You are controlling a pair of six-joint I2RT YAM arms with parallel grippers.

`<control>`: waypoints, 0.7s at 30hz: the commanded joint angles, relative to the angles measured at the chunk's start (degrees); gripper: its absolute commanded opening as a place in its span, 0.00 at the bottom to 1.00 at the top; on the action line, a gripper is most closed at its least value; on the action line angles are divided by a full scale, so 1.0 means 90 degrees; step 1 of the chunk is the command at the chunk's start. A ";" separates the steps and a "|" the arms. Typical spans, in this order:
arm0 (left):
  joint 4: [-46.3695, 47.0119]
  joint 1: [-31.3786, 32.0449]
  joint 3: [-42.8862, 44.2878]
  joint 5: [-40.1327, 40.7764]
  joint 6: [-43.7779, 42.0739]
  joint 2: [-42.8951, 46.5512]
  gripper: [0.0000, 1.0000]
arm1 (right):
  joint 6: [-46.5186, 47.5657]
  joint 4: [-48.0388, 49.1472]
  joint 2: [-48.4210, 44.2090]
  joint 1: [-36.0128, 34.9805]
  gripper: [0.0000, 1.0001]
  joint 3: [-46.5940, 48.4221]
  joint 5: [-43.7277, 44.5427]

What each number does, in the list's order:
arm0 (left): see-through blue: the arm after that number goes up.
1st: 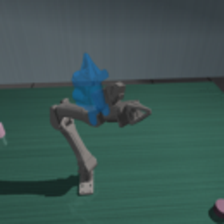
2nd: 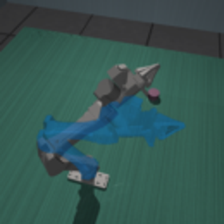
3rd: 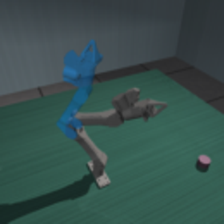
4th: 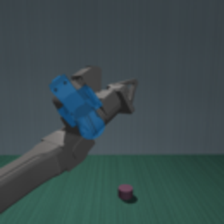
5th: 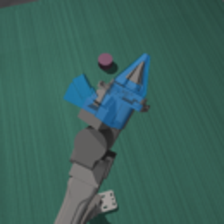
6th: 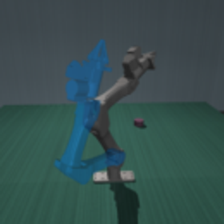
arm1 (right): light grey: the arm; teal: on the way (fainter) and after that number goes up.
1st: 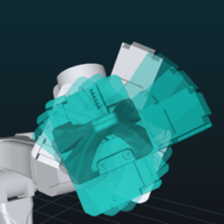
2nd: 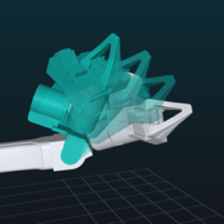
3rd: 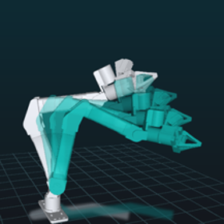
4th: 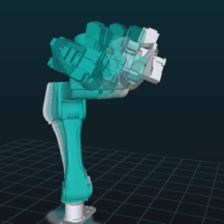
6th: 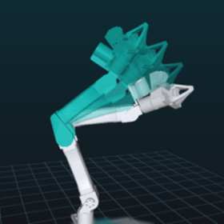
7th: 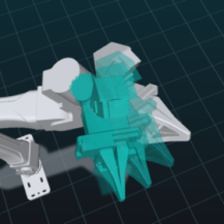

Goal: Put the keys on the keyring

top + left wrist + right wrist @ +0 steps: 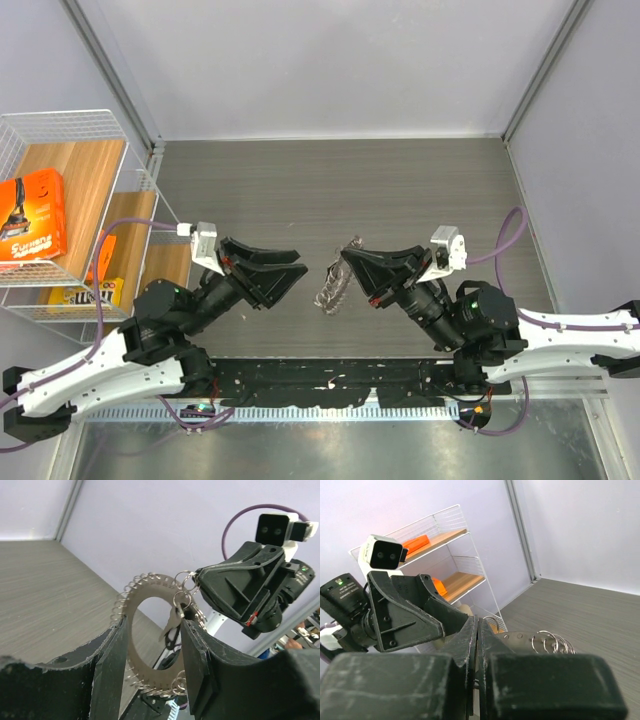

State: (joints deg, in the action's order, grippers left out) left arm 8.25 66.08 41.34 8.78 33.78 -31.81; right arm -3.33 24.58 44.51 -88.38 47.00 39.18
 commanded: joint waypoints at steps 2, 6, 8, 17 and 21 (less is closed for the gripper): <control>-0.0330 -0.0028 -0.0150 0.0704 -0.0150 0.0204 0.52 | -0.0108 -0.0112 -0.0044 0.0005 0.06 0.0226 0.0684; -0.0740 -0.0028 -0.0150 0.1056 -0.0062 0.0254 0.52 | -0.0254 -0.0687 0.0063 0.0122 0.05 0.0295 0.1007; -0.0896 -0.0018 -0.0160 0.1134 -0.0023 0.0273 0.52 | -0.0516 -0.1078 0.0142 0.0297 0.05 0.0305 0.1047; -0.1541 -0.0018 -0.0248 0.1310 0.0084 0.0419 0.55 | -0.1758 -0.2194 0.0191 0.1752 0.05 -0.0212 -0.0055; -0.1561 -0.0028 -0.0384 0.1369 0.0114 0.0556 0.58 | -0.2109 -0.2360 0.0317 0.1958 0.06 -0.0573 -0.0416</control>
State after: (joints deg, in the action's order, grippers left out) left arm -5.43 65.98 38.70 18.85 34.22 -28.18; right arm -16.60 4.49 46.65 -72.12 43.86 40.47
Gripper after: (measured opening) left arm 0.571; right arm 0.061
